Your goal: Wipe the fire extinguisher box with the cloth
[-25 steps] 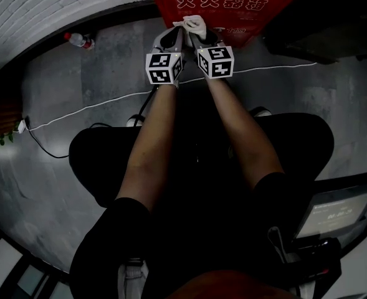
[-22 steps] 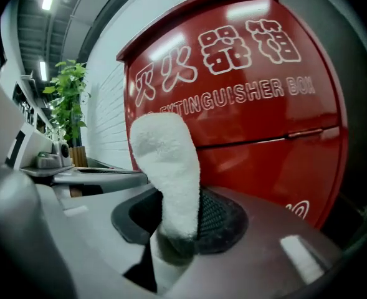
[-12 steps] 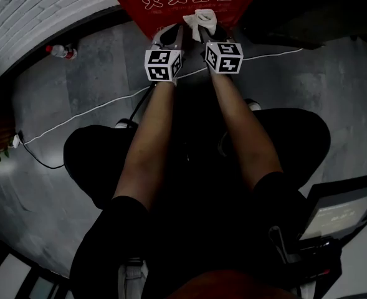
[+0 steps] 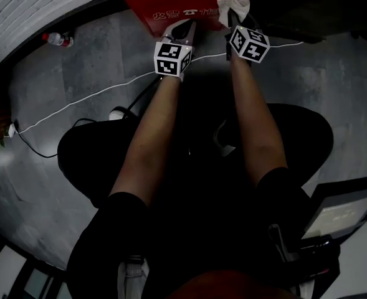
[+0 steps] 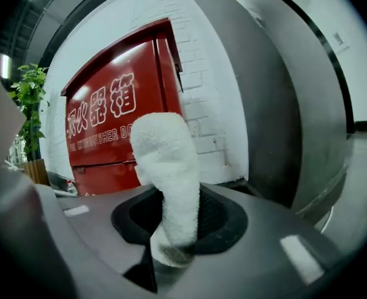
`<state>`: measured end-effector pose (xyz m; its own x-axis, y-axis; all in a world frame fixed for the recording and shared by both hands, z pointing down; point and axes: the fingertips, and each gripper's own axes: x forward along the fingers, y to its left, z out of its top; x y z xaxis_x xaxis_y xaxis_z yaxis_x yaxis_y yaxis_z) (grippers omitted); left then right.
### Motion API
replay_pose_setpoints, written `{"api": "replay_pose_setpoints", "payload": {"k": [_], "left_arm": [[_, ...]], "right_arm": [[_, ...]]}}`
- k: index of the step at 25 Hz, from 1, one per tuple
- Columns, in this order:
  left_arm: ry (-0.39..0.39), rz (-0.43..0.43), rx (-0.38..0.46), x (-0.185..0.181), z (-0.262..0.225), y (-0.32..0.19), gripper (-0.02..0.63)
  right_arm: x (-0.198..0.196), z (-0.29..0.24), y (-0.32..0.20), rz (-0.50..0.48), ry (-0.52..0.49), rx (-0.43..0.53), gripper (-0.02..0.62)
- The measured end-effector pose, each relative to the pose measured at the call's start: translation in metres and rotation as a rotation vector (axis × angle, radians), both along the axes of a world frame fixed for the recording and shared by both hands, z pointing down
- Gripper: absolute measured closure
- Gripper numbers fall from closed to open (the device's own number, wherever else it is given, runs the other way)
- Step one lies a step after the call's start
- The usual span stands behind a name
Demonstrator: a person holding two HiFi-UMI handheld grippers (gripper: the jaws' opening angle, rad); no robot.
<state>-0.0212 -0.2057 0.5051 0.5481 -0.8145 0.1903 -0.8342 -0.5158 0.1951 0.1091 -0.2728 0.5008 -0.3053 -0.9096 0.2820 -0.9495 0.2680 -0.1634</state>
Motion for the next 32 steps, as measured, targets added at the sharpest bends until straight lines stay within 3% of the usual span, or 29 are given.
{"api": "replay_pose_setpoints", "payload": {"k": [5,11,17,24,32], "left_arm": [[-0.035,-0.006,-0.009,-0.02,0.011,0.022,0.606],[-0.037,-0.079,-0.027,-0.057,0.027,0.032,0.606],[0.004,-0.084,-0.03,-0.07,0.022,0.064,0.606],[0.022,-0.16,-0.049,-0.108,0.044,0.064,0.606],[0.017,-0.189,-0.093,-0.137,0.076,0.059,0.606]], "right_arm": [[0.002,-0.006,0.009,-0.014,0.002,0.027,0.477],[-0.046,0.007,0.043,-0.163,0.042,0.04,0.477],[-0.084,0.013,0.098,-0.223,0.025,0.026,0.471],[-0.139,0.032,0.106,-0.316,0.008,0.017,0.472],[-0.216,0.072,0.123,-0.486,0.04,-0.036,0.472]]}}
